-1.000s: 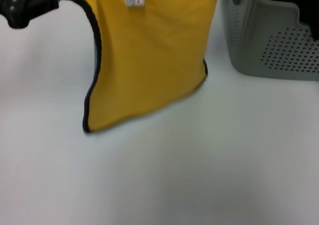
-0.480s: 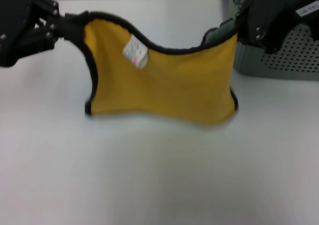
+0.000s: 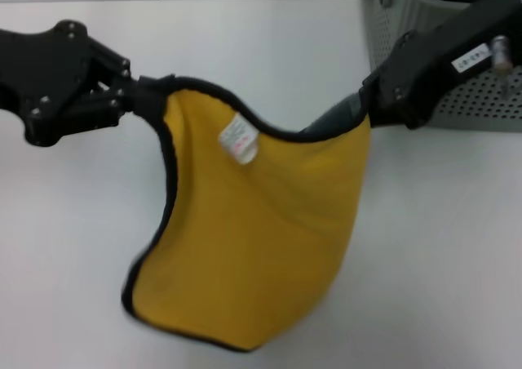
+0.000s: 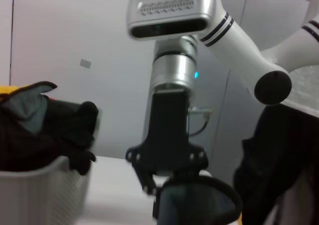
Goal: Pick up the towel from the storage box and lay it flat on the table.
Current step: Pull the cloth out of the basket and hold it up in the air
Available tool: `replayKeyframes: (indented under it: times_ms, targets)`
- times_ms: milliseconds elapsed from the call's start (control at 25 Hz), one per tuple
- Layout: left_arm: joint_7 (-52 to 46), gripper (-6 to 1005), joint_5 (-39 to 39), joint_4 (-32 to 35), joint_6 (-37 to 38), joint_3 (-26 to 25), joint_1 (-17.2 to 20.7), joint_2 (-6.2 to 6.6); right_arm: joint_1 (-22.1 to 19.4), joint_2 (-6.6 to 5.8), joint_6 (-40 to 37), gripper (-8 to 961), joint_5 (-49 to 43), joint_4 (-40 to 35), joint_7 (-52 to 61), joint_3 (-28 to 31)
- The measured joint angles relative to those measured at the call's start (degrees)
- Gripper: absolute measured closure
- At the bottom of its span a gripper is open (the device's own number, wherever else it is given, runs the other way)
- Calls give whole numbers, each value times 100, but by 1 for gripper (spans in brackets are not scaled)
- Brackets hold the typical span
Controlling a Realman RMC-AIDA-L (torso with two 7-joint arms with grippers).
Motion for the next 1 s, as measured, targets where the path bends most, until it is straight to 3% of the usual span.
replayKeyframes:
  times_ms: [120, 280, 520, 720, 1000]
  targets:
    - [104, 975, 177, 10, -1, -394, -116, -69, 76, -88, 385, 947, -45, -156, -274, 9]
    - [77, 975, 411, 26, -37, -978, -389, 16, 529, -248, 453, 947, -62, -180, -375, 439]
    - [205, 975, 778, 19, -296, -1321, -554, 139, 1141, -397, 306, 947, 661, 1390, -844, 1571]
    - [347, 976, 831, -1, -292, -1284, -517, 138, 901, -598, 48, 946, 1734, 2580, -995, 1685]
    - [505, 976, 864, -6, -284, -1304, -445, 67, 457, -590, 22, 946, 1794, 2483, -1054, 1637]
